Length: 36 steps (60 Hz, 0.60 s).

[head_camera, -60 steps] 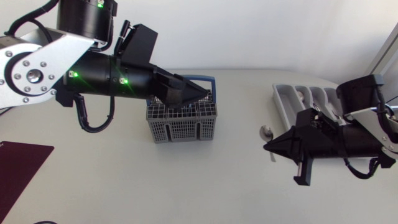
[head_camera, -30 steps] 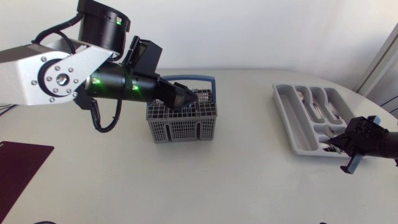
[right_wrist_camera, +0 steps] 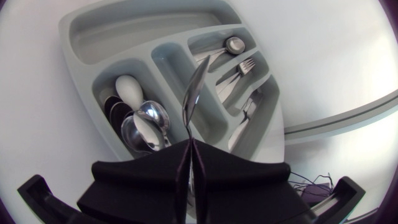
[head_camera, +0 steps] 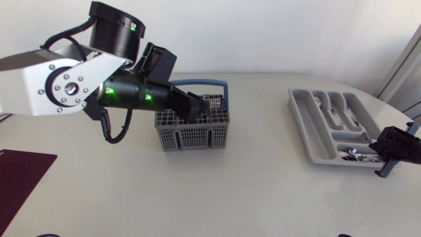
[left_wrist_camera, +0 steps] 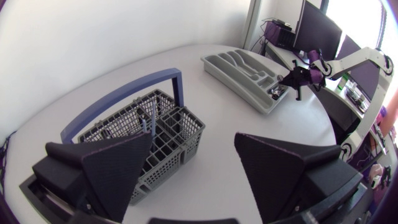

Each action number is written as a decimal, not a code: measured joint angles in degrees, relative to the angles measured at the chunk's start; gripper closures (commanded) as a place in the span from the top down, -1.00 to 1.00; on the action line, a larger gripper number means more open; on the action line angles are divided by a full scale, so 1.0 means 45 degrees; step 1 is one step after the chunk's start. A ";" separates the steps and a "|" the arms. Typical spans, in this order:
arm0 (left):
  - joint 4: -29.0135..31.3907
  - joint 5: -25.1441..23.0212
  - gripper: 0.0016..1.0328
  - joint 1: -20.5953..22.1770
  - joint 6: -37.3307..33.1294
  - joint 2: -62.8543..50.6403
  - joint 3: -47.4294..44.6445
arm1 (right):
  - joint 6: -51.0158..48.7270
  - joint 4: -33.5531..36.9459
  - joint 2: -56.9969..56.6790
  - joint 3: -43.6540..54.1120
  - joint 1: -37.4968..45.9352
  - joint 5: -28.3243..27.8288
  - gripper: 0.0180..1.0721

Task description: Transfer all utensils from the basket to the drawer tray.

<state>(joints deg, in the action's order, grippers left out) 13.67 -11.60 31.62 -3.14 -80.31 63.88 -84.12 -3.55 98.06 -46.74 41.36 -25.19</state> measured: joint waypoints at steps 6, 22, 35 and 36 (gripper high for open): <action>0.0092 0.0049 0.79 -0.0092 -0.0029 0.0000 -0.0073 | -0.0325 -0.0282 0.0019 0.0068 0.0000 0.0243 -0.57; 0.0311 0.0325 0.79 -0.0408 -0.0039 0.0000 -0.0141 | -0.1137 -0.0981 -0.0107 0.1302 0.0005 0.0656 0.28; 0.0321 0.0413 0.79 -0.0432 -0.0039 0.0000 -0.0238 | -0.1059 0.0568 -0.1943 0.1656 0.0102 0.0486 0.42; 0.0321 0.0413 0.79 -0.0432 -0.0039 0.0000 -0.0262 | -0.1020 0.0758 -0.2147 0.1656 0.0107 0.0423 0.42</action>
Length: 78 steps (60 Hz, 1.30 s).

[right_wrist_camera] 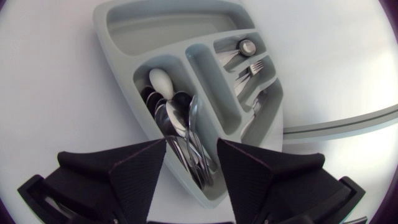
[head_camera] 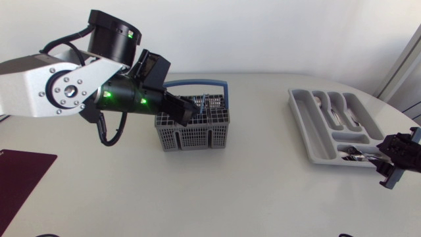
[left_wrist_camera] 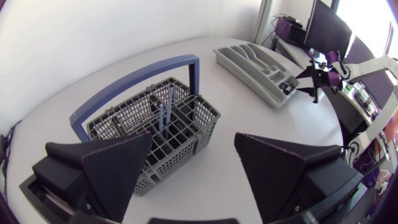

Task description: Transfer all utensils from the basket to the drawer tray.

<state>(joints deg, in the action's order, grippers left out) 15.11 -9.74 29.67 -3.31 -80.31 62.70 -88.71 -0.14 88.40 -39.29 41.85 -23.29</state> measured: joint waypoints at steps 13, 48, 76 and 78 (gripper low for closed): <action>-0.1098 0.0005 0.77 -0.0010 0.0005 -0.0078 -0.0520 | 0.1258 0.1666 -0.2278 0.0000 -0.0559 -0.0398 0.42; -0.8369 0.2229 0.14 0.0306 -0.1661 -0.3162 -0.2754 | 0.6484 0.2040 -0.4167 0.0869 -0.6839 0.0811 0.42; -0.9957 0.2618 -0.63 0.0306 -0.1656 -0.4245 -0.2166 | 0.7062 0.1593 -0.3614 0.0869 -0.7650 0.1146 0.42; -0.9957 0.2613 -0.70 0.0306 -0.1656 -0.4333 -0.2123 | 0.7062 0.1588 -0.3604 0.0869 -0.7650 0.1146 0.42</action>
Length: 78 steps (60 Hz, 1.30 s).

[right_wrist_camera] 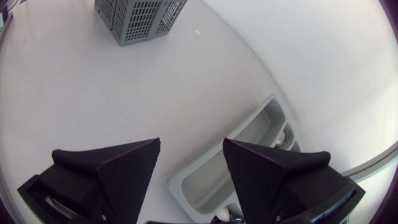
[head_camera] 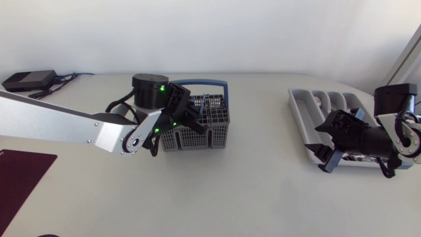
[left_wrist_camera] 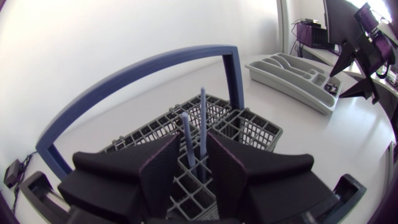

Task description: Transfer all utensils from the basket to the drawer tray.

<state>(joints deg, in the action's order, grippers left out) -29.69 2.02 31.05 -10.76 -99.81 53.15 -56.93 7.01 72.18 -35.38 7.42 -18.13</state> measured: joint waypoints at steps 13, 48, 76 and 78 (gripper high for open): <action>-0.0024 0.0010 -0.93 0.0000 0.0005 -0.0170 0.0039 | 0.0044 -0.0175 0.0063 0.0000 -0.0141 0.0000 0.42; -0.0957 0.0005 -0.93 0.0034 0.0141 0.1307 -0.0806 | 0.0379 -0.0136 -0.0364 0.0155 -0.1078 0.0675 0.42; 0.1025 0.0000 -0.94 0.0957 0.0874 0.5595 -0.1083 | 0.1661 0.0971 -0.1715 0.0204 -0.2769 0.0937 0.42; 0.1530 -0.0073 -0.93 0.1044 0.1069 0.5785 -0.1049 | 0.1773 0.1253 -0.1812 0.0146 -0.2866 0.0729 0.42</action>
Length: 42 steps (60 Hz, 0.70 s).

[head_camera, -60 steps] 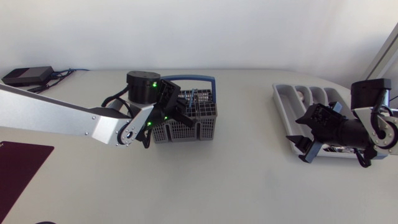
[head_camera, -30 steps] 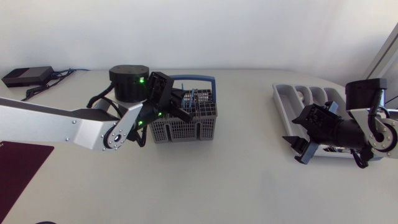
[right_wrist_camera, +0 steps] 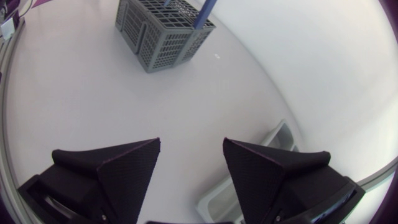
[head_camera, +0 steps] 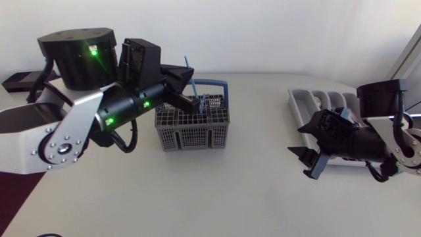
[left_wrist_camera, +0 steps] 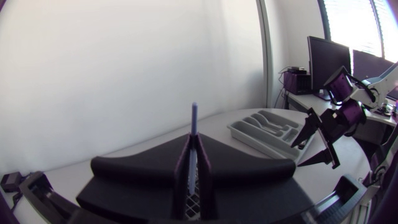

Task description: Transfer all utensils from the basket to the drawer tray.

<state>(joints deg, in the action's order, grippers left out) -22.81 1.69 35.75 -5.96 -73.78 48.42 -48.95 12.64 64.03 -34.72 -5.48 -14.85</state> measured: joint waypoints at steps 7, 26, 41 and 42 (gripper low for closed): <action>0.1690 -0.0996 -0.93 0.0068 0.0690 0.0199 0.0413 | 0.0583 0.0894 -0.0199 -0.0437 -0.0374 -0.0690 0.42; 0.4692 -0.4930 -0.94 -0.0690 0.2681 0.0019 0.2263 | 0.2929 0.2132 -0.0141 -0.2302 -0.2443 -0.2346 0.42; 0.6047 -0.6509 -0.94 -0.0743 0.3162 -0.0811 0.2919 | 0.4639 0.2191 0.0763 -0.3502 -0.3895 -0.3313 0.41; 0.6091 -0.6611 -0.94 -0.0743 0.3220 -0.0869 0.2943 | 0.4750 0.2186 0.0845 -0.3551 -0.3988 -0.3361 0.40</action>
<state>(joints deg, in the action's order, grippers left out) 4.60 -28.05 32.40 8.54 -77.69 61.67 -27.57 22.48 67.83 -50.70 -23.42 -29.98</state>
